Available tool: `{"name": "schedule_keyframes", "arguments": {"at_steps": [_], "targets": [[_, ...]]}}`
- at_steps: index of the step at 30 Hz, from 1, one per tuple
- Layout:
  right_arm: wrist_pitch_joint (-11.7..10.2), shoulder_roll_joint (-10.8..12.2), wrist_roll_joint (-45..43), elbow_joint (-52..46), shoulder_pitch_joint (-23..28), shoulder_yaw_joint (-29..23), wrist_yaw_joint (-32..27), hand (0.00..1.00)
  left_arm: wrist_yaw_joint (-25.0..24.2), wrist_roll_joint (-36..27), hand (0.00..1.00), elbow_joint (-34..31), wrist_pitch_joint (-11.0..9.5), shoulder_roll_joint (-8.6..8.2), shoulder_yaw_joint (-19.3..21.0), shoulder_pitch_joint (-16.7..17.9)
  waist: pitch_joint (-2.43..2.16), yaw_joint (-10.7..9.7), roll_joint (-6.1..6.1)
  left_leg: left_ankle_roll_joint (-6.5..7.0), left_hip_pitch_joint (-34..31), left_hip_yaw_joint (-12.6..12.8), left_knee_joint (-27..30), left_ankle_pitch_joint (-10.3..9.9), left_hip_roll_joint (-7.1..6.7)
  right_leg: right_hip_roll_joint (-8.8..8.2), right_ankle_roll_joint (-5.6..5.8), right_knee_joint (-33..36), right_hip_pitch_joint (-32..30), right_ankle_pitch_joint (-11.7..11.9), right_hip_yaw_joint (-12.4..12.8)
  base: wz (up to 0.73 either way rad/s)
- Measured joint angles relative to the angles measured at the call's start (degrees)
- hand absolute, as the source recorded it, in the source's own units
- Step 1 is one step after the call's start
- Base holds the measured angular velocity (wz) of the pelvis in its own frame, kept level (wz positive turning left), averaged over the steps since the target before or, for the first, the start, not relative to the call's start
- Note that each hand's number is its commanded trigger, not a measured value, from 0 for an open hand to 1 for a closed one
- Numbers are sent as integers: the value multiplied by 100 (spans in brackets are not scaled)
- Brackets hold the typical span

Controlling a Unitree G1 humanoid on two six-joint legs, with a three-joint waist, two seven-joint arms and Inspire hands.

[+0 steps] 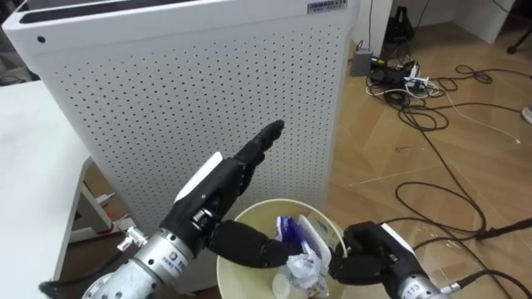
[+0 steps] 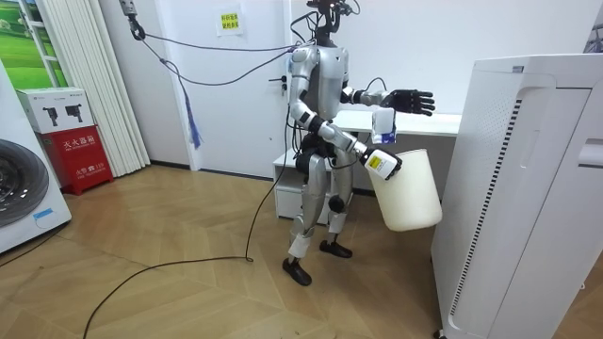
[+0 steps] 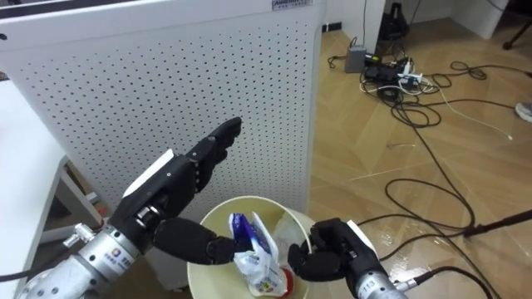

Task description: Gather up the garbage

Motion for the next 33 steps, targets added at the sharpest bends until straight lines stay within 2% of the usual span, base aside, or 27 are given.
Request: {"name": "schedule_keyframes", "arguments": {"at_steps": [4,10,18,20,25,29,33], "targets": [[-1,-6,106,0,15,0,52,100,220,-3,0,-4,-94,2,37,-8,-7,4,-13,0,45,-3,-16,0,0,0,0,7,74,0,-14,0],[-43,2,153,0,126,2,128,100,490,5,0,-77,-124,7,52,-198,-11,8,-30,-1,92,-10,-41,0,-10,2,0,-39,103,0,-31,0],[-44,3,152,3,214,58,107,100,754,179,0,-137,-222,55,52,-264,-10,16,-28,-2,173,52,-88,0,-9,-7,-1,-58,175,2,-3,-2],[-51,12,156,2,256,57,106,100,817,459,0,-64,-233,47,52,-264,-10,26,-27,-3,228,71,-115,-1,-8,-10,-1,-64,178,2,19,-4],[-78,-11,139,2,306,55,117,100,1069,1869,0,-38,-258,70,51,-254,-8,10,-18,-7,219,43,-135,2,-8,-4,-1,-73,181,1,-9,1],[-83,-3,138,10,310,55,162,100,1124,2622,0,-39,-293,83,51,-255,-7,-49,-14,-7,214,45,-132,2,-9,-6,-1,-73,176,2,-7,0],[-133,-1,125,23,323,62,252,100,1230,3446,0,-38,-300,214,-62,-255,-7,-137,43,-6,178,39,-129,2,-23,-7,-4,-124,214,4,-25,0]]}}
